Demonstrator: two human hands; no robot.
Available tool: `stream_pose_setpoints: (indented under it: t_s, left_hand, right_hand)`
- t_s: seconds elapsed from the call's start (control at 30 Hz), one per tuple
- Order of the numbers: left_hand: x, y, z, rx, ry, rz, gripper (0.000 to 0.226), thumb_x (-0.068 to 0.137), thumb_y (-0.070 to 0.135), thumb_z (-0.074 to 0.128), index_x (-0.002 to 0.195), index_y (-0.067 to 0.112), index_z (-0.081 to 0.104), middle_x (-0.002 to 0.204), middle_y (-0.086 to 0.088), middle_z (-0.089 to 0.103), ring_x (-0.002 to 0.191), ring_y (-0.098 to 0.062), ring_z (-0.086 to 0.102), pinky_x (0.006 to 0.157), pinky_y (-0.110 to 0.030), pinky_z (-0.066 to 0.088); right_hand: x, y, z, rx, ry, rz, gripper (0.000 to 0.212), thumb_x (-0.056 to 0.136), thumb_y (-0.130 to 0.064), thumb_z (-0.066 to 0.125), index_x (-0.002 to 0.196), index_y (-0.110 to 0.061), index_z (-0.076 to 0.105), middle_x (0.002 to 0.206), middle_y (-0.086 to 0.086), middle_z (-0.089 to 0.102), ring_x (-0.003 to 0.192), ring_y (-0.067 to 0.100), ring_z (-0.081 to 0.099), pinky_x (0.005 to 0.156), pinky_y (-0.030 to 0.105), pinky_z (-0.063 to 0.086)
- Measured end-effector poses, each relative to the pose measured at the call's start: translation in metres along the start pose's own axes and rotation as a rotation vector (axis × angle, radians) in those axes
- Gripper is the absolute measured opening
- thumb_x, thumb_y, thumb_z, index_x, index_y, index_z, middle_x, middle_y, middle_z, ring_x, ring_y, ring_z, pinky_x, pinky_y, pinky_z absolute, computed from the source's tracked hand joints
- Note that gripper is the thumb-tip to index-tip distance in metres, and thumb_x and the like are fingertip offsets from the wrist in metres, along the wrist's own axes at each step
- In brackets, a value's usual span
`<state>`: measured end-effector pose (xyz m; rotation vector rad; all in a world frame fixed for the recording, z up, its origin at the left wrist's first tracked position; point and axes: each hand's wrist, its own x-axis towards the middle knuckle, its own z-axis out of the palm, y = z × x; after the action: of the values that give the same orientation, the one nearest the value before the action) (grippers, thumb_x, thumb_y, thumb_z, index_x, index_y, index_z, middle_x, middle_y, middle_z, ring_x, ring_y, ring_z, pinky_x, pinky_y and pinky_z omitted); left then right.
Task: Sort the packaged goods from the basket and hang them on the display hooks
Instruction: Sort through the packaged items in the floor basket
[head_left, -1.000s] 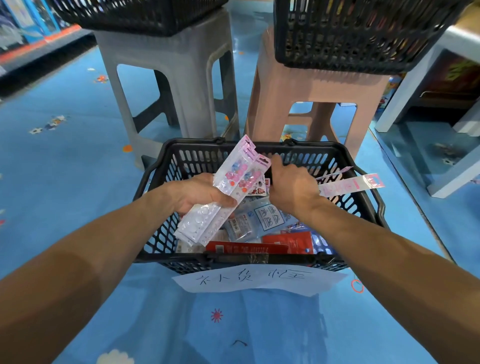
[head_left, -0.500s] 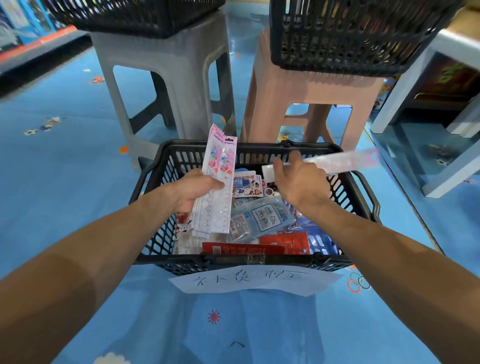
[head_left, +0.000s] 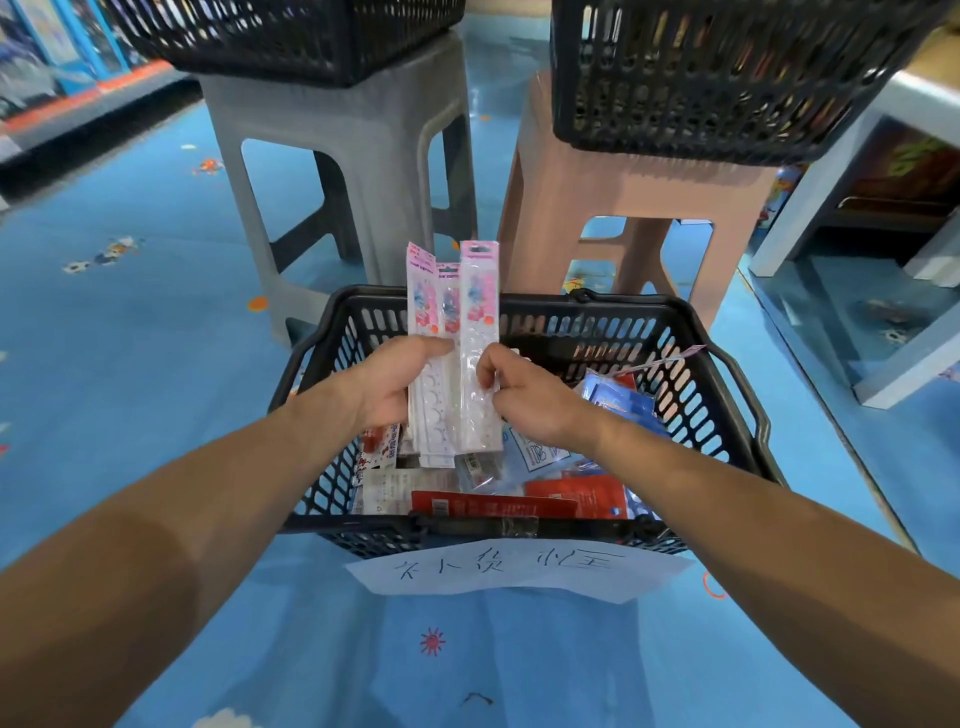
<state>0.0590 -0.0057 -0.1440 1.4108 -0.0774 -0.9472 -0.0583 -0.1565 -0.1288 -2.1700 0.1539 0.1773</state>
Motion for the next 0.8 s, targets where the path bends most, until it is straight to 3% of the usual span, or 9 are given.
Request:
stream_pose_setpoints:
  t_s: [0.1,0.17,0.27,0.33,0.47,0.6,0.7,0.8]
  left_hand:
    - [-0.002,-0.002,0.005,-0.015,-0.077,-0.011,0.038,0.104,0.032,0.058,0.136,0.010,0.062,0.126,-0.018,0.072,0.115,-0.034,0.070,0.099,-0.051,0.054]
    - [-0.003,-0.003,0.009,0.012,-0.069,-0.006,0.040,0.101,0.034,0.063,0.131,0.009,0.065,0.122,-0.018,0.073,0.112,-0.033,0.072,0.094,-0.048,0.057]
    - [0.006,-0.009,0.015,0.081,0.035,0.051,0.032,0.097,0.011,0.069,0.128,0.003,0.065,0.119,-0.019,0.074,0.104,-0.033,0.074,0.089,-0.048,0.061]
    - [0.013,-0.012,0.018,0.127,0.085,0.069,0.036,0.095,0.003,0.069,0.131,0.006,0.065,0.121,-0.016,0.074,0.105,-0.032,0.074,0.094,-0.053,0.058]
    - [0.019,-0.014,0.021,0.186,0.087,0.057,0.042,0.094,0.003,0.070,0.134,0.012,0.062,0.131,-0.010,0.069,0.118,-0.030,0.067,0.107,-0.058,0.048]
    - [0.018,-0.018,0.021,0.228,0.061,0.011,0.046,0.093,0.005,0.072,0.137,0.011,0.060,0.129,-0.011,0.070,0.111,-0.028,0.071,0.103,-0.056,0.052]
    - [0.017,-0.018,0.020,0.251,0.063,0.007,0.050,0.091,0.007,0.074,0.138,0.012,0.059,0.130,-0.009,0.070,0.112,-0.029,0.070,0.103,-0.058,0.052]
    - [0.015,-0.016,0.022,0.238,0.080,0.015,0.048,0.092,0.004,0.072,0.137,0.011,0.059,0.128,-0.011,0.070,0.108,-0.028,0.071,0.098,-0.053,0.056]
  right_hand:
    - [0.001,0.004,0.001,-0.103,-0.040,-0.009,0.022,0.087,0.005,0.038,0.098,-0.013,0.043,0.084,0.005,0.044,0.075,0.020,0.035,0.068,0.038,0.029]
    - [0.003,0.008,0.001,-0.146,-0.058,-0.024,0.017,0.090,0.002,0.041,0.098,-0.014,0.044,0.085,0.004,0.048,0.075,0.020,0.039,0.068,0.038,0.032]
    - [0.004,0.013,-0.003,-0.273,-0.073,-0.060,0.012,0.096,-0.011,0.053,0.098,-0.019,0.045,0.082,-0.003,0.054,0.072,0.012,0.048,0.064,0.035,0.037]
    - [0.005,0.021,-0.008,-0.342,0.007,-0.023,0.016,0.095,-0.018,0.059,0.097,-0.020,0.044,0.082,-0.002,0.057,0.073,0.016,0.055,0.064,0.037,0.043]
    - [0.003,0.042,-0.037,-0.449,0.325,0.289,0.028,0.095,-0.019,0.056,0.119,-0.017,0.041,0.096,0.010,0.062,0.087,0.033,0.063,0.074,0.042,0.055]
    - [-0.006,0.069,-0.065,-0.516,0.316,0.597,0.069,0.098,-0.019,0.055,0.157,-0.014,0.020,0.130,0.022,0.060,0.116,0.041,0.061,0.095,0.043,0.048]
    - [-0.010,0.082,-0.074,-0.438,0.300,0.693,0.056,0.096,-0.031,0.057,0.145,-0.012,0.039,0.134,0.017,0.062,0.109,0.038,0.068,0.098,0.042,0.053]
    - [-0.013,0.080,-0.075,-0.483,0.461,0.634,0.040,0.098,-0.031,0.054,0.129,-0.007,0.055,0.127,0.021,0.064,0.112,0.043,0.063,0.094,0.044,0.051]
